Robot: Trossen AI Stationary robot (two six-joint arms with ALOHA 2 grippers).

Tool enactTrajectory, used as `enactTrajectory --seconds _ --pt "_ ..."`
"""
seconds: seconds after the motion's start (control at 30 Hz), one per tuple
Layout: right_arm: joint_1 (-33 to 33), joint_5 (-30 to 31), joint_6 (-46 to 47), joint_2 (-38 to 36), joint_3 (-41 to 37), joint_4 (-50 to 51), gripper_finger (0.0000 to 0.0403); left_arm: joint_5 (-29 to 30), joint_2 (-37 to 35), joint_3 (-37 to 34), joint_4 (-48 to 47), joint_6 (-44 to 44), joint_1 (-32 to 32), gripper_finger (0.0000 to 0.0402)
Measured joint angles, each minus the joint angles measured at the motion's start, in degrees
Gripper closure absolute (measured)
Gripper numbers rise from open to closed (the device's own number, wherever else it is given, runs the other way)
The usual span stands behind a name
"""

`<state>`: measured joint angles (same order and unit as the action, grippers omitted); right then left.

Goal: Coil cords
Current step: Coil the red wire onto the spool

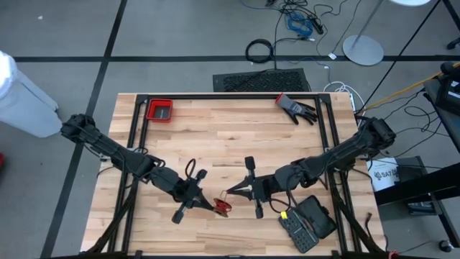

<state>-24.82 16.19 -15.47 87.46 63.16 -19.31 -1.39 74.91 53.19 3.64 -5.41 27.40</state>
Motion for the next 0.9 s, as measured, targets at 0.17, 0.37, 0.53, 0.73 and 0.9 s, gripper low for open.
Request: enactTrajectory --seconds 0.17,0.37,0.53,0.73,0.9 --pt "0.22 -0.01 -0.21 0.46 0.00 -0.70 0.0403 0.02 0.00 0.00 0.50 0.33 0.00 0.0400" --pt "0.42 -0.70 -0.09 0.44 0.00 -1.17 0.0403 -0.54 0.93 0.00 3.02 5.06 0.31 0.0400" --pt "1.18 -6.42 1.93 0.59 0.00 -2.88 0.0403 -2.10 3.97 0.04 8.37 11.02 0.90 0.0400" --pt "1.22 -7.70 3.06 0.59 0.00 -2.76 0.0403 -3.08 6.34 0.04 12.07 14.91 0.79 0.0400" --pt "1.57 -9.01 4.27 0.59 0.00 -2.10 0.0403 -3.08 6.51 0.04 14.26 16.40 0.83 0.0400"
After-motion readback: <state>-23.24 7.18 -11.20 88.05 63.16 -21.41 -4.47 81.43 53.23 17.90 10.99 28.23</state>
